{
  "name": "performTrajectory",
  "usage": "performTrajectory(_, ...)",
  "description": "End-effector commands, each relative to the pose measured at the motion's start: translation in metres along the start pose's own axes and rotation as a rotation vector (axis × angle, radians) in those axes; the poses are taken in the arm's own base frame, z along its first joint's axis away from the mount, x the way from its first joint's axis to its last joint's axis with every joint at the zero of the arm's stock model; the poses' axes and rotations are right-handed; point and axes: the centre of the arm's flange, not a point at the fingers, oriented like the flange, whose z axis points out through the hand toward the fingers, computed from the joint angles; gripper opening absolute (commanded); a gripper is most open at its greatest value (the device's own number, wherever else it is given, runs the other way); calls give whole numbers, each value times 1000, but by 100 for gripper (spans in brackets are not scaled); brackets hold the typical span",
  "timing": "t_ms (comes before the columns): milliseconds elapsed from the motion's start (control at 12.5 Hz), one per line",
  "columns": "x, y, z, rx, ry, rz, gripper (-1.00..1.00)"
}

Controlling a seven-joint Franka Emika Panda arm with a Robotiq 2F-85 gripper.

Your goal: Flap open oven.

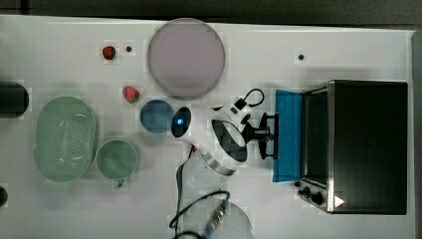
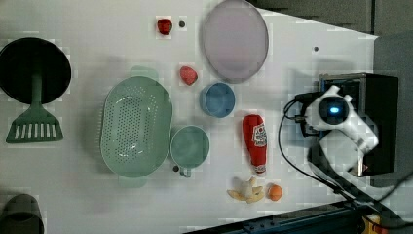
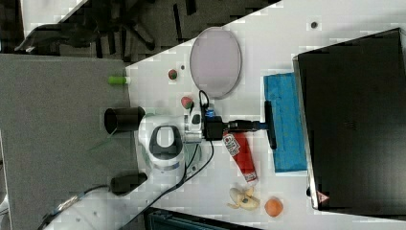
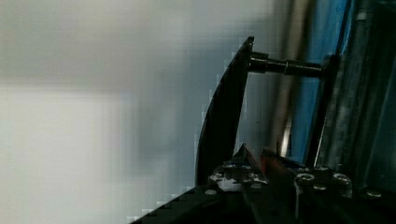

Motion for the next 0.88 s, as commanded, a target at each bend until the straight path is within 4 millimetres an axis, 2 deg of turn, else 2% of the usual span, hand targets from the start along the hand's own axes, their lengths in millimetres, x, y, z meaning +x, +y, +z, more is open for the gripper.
performTrajectory(80,3,-25,5,-37,6,41,-65)
performTrajectory(320,11,-49,21,-59,-10,41,-65)
performTrajectory(560,13,-61,32,-39,-5,36,-65)
performTrajectory(720,16,-58,29,-35,2,51,-65)
performTrajectory(880,29,-50,7,30,58,103,-65)
